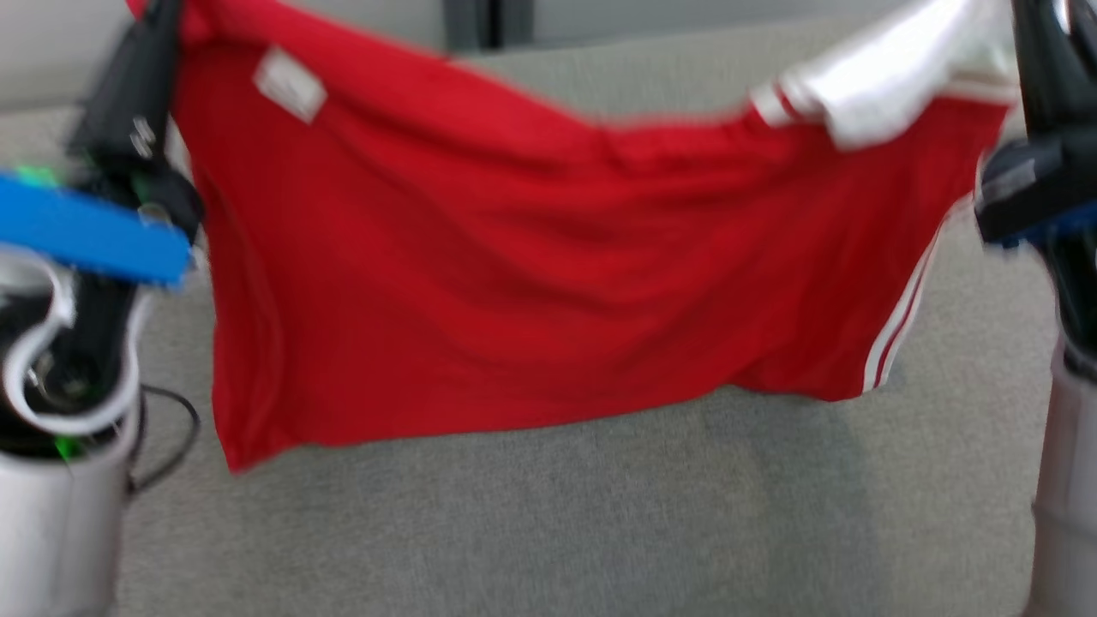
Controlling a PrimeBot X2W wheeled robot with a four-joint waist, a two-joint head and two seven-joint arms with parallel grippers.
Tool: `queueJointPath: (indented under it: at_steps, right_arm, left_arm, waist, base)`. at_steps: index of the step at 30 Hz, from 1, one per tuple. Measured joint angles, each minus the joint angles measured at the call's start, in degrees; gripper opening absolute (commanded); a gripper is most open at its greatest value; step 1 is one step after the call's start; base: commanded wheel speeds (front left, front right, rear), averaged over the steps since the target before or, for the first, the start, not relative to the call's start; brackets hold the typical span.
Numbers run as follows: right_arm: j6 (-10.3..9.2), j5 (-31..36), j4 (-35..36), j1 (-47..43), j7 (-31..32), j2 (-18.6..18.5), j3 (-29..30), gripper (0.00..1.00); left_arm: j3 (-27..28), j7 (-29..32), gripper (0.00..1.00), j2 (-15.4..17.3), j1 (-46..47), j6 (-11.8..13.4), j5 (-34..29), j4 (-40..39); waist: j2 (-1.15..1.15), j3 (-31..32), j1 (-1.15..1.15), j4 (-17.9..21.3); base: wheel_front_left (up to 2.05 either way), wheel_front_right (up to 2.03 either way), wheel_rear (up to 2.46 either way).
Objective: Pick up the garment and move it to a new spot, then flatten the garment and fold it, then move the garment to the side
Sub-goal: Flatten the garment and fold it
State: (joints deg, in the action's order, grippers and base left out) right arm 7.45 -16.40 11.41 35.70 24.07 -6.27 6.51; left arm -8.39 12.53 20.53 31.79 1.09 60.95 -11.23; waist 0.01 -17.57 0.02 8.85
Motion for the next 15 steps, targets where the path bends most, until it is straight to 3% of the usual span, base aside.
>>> queueJointPath:
  at_steps: [6, 10, 15]
  right_arm:
    - [0.05, 2.12, -16.81, 22.74, -7.37, -2.18, -3.45, 0.00]
    - [0.03, 4.39, -26.26, 34.90, -16.13, -2.64, -4.49, 0.00]
    - [0.04, 5.80, -33.11, 45.48, -27.32, -2.76, -4.08, 0.00]
  left_arm:
    - [1.11, -0.41, 0.00, 3.54, 17.33, -0.57, -4.85, 13.21]
    - [1.83, -4.02, 0.00, 3.93, 27.78, -2.10, -7.47, 19.45]
    - [1.52, -8.58, 0.00, 3.54, 36.73, -4.68, -9.69, 24.47]
  waist:
    - [0.02, -8.71, 0.01, 1.22]
    - [0.01, -12.15, 0.01, 0.89]
    - [0.01, -13.28, -0.01, 0.46]
  base:
    - [0.00, 0.00, 0.00]
    - [0.00, 0.00, 0.00]
    - [0.00, 0.00, 0.00]
